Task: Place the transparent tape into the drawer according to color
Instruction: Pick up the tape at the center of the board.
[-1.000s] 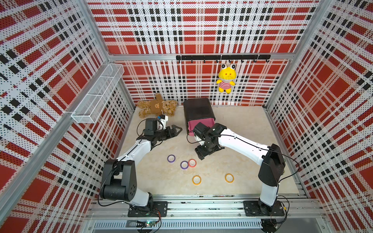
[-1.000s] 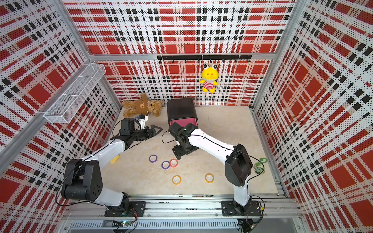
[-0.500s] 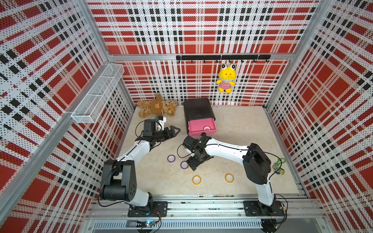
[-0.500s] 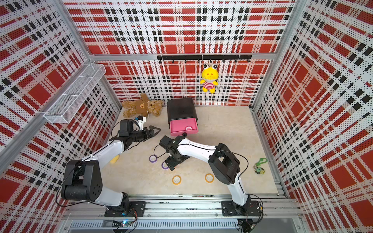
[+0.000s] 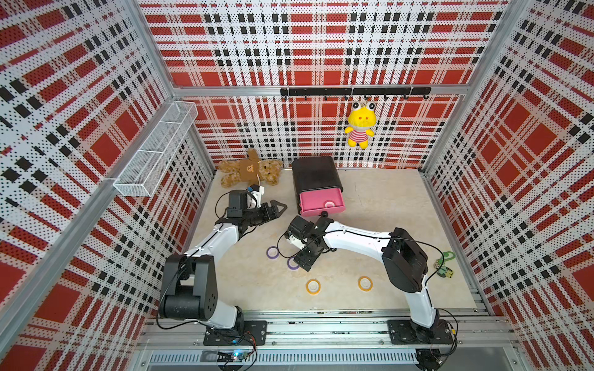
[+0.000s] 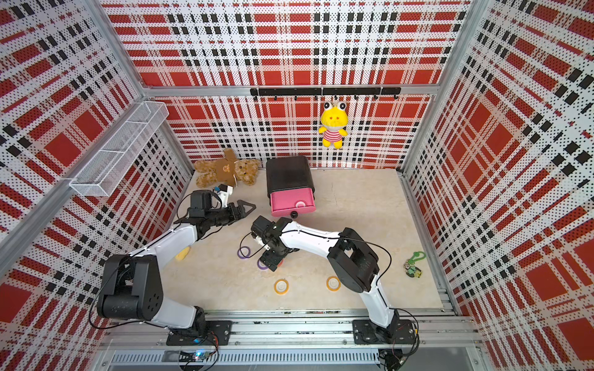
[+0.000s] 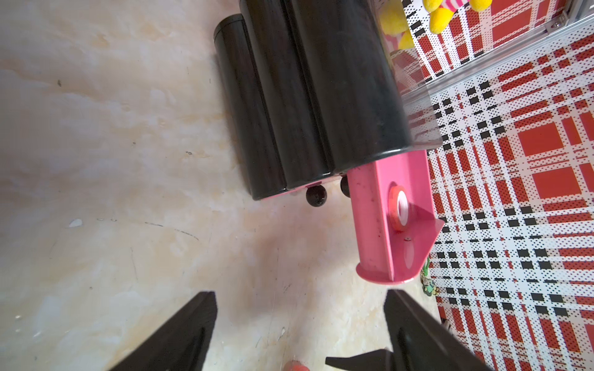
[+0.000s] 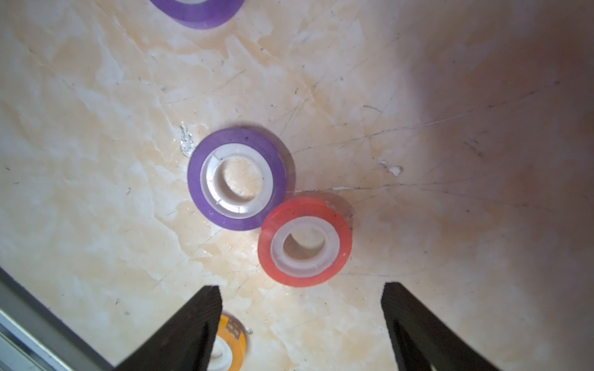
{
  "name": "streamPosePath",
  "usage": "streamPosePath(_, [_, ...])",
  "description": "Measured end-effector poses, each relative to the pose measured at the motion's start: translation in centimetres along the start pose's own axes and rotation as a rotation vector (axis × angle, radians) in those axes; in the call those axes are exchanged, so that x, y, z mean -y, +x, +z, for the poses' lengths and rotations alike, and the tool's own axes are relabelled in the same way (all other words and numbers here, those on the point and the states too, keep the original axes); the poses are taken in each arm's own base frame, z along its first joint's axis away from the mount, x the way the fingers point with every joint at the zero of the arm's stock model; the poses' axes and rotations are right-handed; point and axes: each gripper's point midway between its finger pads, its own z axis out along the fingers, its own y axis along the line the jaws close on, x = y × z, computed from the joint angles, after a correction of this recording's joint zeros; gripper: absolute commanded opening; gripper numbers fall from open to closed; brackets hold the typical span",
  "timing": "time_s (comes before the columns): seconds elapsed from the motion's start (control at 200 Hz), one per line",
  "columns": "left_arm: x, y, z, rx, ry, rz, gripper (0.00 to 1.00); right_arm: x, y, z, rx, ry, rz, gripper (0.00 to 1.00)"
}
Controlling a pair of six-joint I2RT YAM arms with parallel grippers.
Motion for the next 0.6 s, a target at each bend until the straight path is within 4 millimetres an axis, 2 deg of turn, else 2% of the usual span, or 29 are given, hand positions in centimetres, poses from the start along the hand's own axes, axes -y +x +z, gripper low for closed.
streamPosePath(0.261, [-0.5, -0.3, -0.3, 0.011, -0.009, -0.008, 0.89, -0.2, 0.2, 2.6, -0.040, -0.012, -0.042, 0.86])
streamPosePath(0.436, [-0.5, -0.3, -0.3, 0.011, -0.009, -0.010, 0.89, -0.1, -0.3, 2.8, -0.034, -0.008, -0.051, 0.85])
streamPosePath(0.601, [-0.4, -0.4, -0.4, 0.014, -0.007, -0.007, 0.89, 0.0, -0.8, 3.0, -0.026, -0.004, -0.059, 0.78])
